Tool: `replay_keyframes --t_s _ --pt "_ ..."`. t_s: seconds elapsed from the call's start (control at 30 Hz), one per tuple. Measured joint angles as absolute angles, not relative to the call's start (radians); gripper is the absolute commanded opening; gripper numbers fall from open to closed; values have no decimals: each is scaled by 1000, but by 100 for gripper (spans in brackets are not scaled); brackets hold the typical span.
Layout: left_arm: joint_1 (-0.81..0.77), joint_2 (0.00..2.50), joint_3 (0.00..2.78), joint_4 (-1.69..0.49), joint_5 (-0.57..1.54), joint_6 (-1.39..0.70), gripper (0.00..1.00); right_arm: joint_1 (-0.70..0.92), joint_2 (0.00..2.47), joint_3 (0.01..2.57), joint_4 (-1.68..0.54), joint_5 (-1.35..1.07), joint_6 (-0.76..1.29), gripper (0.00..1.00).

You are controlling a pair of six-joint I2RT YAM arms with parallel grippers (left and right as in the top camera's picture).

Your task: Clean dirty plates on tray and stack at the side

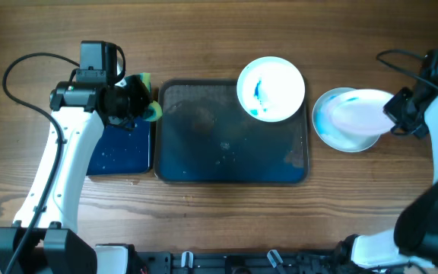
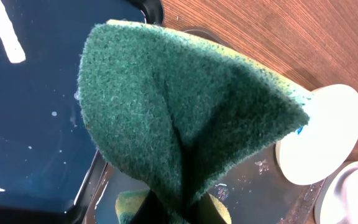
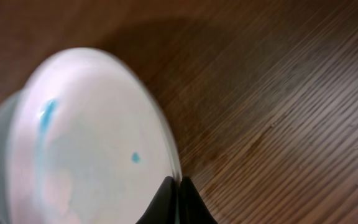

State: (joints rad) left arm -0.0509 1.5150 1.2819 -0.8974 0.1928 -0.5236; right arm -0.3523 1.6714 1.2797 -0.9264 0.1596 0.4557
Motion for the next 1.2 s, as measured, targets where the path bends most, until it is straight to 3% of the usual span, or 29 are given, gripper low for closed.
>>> replay_keyframes --t_s 0.07,0.1,0.4,0.5,0.73,1.03,1.2 --pt "-51 1515 1282 -897 192 -524 4 -352 1730 1280 -927 154 441 25" --pt "-51 1515 1282 -897 192 -524 4 -352 1750 1280 -927 138 429 30" --pt "-51 1515 1282 -897 192 -524 4 -320 1753 1426 -1097 -43 324 46" --pt "-51 1515 1282 -897 192 -524 4 -255 1729 1509 -1044 -147 233 52" --pt "-51 1515 1282 -891 192 -524 4 -7 1782 1527 -868 -228 124 52" --pt "-51 1515 1282 -894 192 -524 4 75 2039 1526 -862 -227 153 46" --pt "-51 1515 1282 -894 192 -524 4 118 2057 1526 -842 -169 205 36"
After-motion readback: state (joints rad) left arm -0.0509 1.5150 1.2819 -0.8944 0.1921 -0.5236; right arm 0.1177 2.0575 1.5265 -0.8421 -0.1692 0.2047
